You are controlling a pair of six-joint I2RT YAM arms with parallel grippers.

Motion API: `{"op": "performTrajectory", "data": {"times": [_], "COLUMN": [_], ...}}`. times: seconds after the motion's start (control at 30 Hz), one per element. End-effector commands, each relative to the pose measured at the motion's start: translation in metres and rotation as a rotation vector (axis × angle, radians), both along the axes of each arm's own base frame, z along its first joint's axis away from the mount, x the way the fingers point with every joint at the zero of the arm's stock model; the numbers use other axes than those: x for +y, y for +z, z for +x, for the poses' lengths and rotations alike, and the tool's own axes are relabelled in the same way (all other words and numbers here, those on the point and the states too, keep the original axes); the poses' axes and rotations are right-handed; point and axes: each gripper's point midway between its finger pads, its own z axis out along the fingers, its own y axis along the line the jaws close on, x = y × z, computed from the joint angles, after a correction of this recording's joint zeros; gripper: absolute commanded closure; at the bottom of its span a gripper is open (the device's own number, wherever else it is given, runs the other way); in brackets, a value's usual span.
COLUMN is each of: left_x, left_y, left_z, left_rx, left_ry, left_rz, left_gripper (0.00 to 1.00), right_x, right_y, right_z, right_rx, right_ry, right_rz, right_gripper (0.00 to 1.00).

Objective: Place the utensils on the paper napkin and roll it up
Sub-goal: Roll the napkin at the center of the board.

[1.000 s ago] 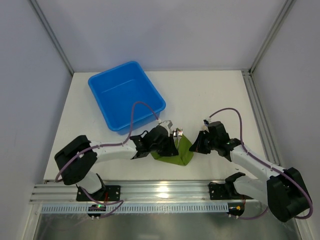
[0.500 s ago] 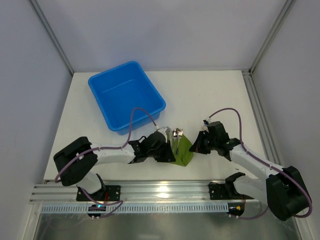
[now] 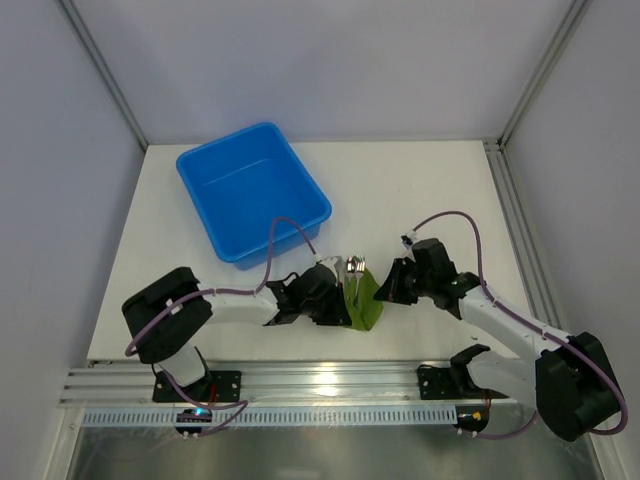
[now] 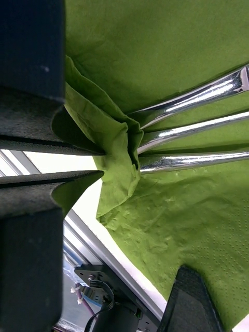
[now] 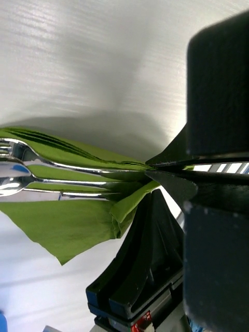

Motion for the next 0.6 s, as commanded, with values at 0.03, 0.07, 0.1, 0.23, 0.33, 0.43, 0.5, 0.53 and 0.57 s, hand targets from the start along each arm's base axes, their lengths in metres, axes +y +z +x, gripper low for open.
{"op": "performTrajectory", "data": {"times": [0.03,0.07,0.1,0.23,0.33,0.43,0.5,0.53,0.57], "left_x": [-0.017,-0.017,-0.017,-0.017,-0.019,-0.021,-0.022,-0.021,-0.020], "left_y": [0.018,0.019,0.021,0.023,0.024,0.025,0.024,0.021,0.018], "left_z": [0.011,0.012,0.012,0.013,0.016,0.020,0.023,0.023,0.024], "left_rx": [-0.046,-0.049,-0.049,-0.056,-0.064,-0.074,-0.079,-0.078,-0.078], "left_ry": [0.003,0.004,0.004,0.006,0.010,0.016,0.017,0.020,0.023], "left_rz": [-0.059,-0.061,-0.061,-0.057,-0.055,-0.047,-0.039,-0.028,-0.017], "left_gripper": [0.82,0.82,0.82,0.81,0.81,0.80,0.80,0.80,0.80], "right_x": [0.012,0.012,0.013,0.014,0.016,0.016,0.016,0.017,0.018], "right_y": [0.024,0.023,0.023,0.021,0.022,0.023,0.023,0.024,0.026], "right_z": [0.010,0.011,0.011,0.010,0.010,0.010,0.011,0.011,0.011], "right_rx": [-0.068,-0.065,-0.065,-0.053,-0.055,-0.056,-0.054,-0.054,-0.060], "right_ry": [0.037,0.038,0.037,0.040,0.043,0.044,0.045,0.047,0.049], "right_rz": [0.030,0.026,0.026,0.020,0.021,0.017,0.017,0.018,0.017], "right_gripper": [0.95,0.95,0.95,0.95,0.95,0.94,0.94,0.94,0.94]}}
